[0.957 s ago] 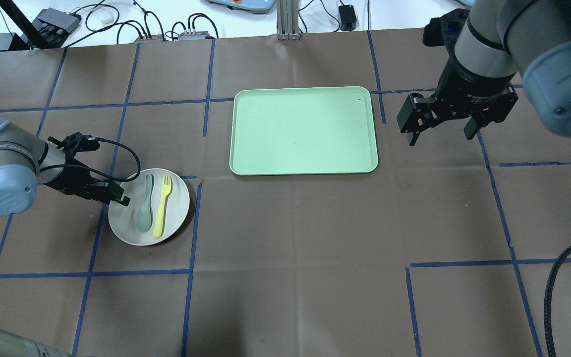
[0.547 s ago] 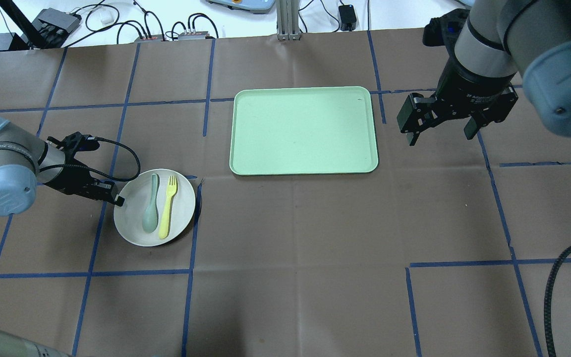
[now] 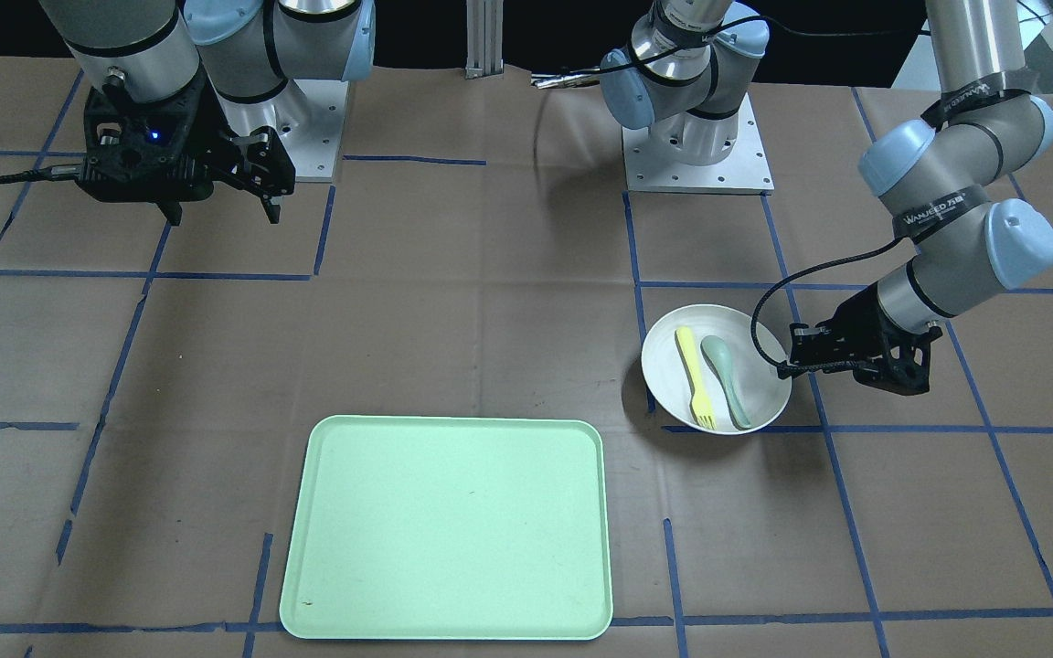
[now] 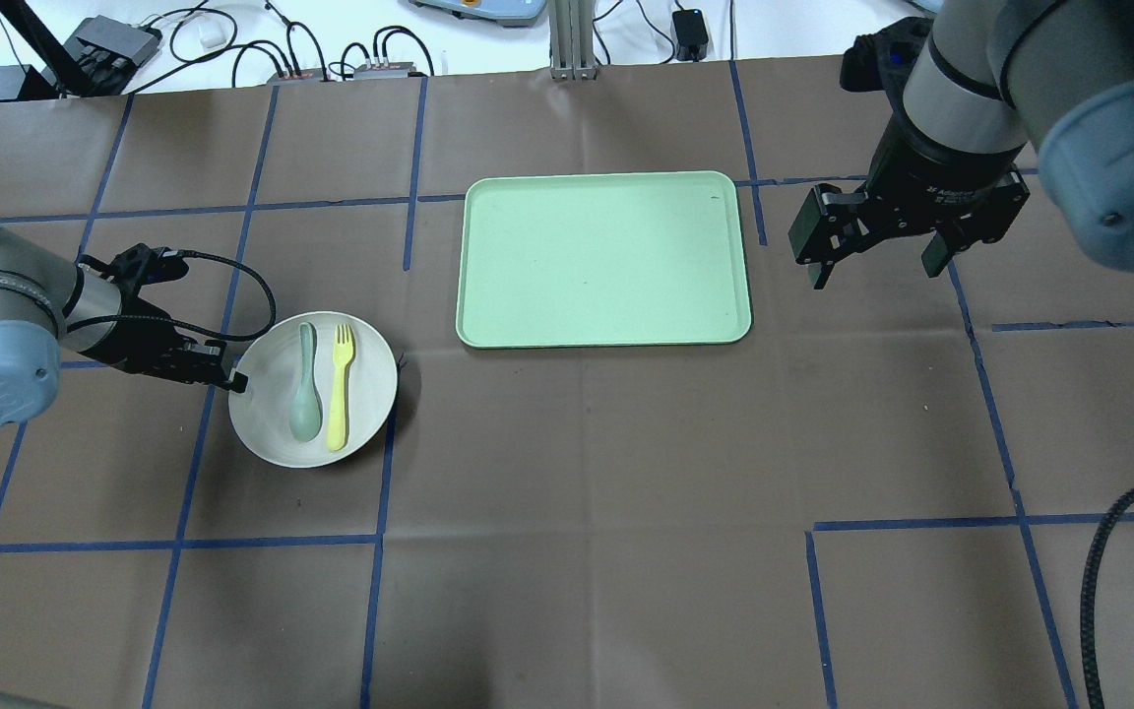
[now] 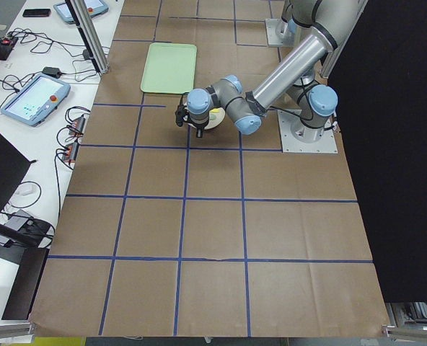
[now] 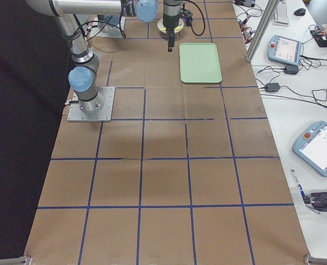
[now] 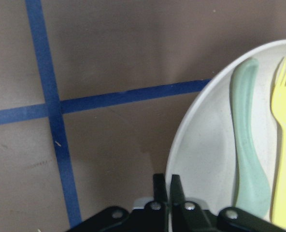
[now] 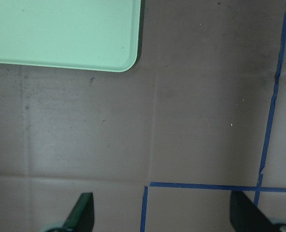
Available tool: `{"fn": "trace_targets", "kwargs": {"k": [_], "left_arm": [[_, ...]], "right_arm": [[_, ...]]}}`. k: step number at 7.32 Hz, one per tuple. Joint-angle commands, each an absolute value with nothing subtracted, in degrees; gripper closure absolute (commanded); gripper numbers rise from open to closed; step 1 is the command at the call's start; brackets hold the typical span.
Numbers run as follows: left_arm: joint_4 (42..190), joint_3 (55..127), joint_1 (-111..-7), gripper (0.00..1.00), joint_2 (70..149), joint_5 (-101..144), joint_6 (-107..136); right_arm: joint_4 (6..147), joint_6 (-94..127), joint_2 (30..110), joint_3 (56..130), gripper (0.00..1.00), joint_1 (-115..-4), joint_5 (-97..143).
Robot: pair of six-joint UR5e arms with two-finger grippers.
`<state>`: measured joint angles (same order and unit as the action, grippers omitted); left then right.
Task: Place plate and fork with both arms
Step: 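Slide the white plate with the left gripper onto the green tray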
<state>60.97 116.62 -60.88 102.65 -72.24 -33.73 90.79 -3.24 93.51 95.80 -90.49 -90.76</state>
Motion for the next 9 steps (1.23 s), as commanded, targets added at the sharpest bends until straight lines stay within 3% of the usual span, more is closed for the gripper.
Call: {"fn": "trace_targets", "kwargs": {"k": [1,4,9], "left_arm": [[61.6,115.0,-66.5,1.00,101.4,-71.1,-25.5],[61.8,104.8,-78.6,1.00,106.8,-71.0,-13.2],[60.2,78.4,-93.9,1.00,128.7,-69.7,0.8]], "right_arm": [[90.8,-3.3,93.5,95.8,0.00,-90.4,-90.8],[90.8,-3.3,93.5,95.8,0.00,-90.4,-90.9],[90.8,-3.3,93.5,95.8,0.00,-90.5,-90.9]]}}
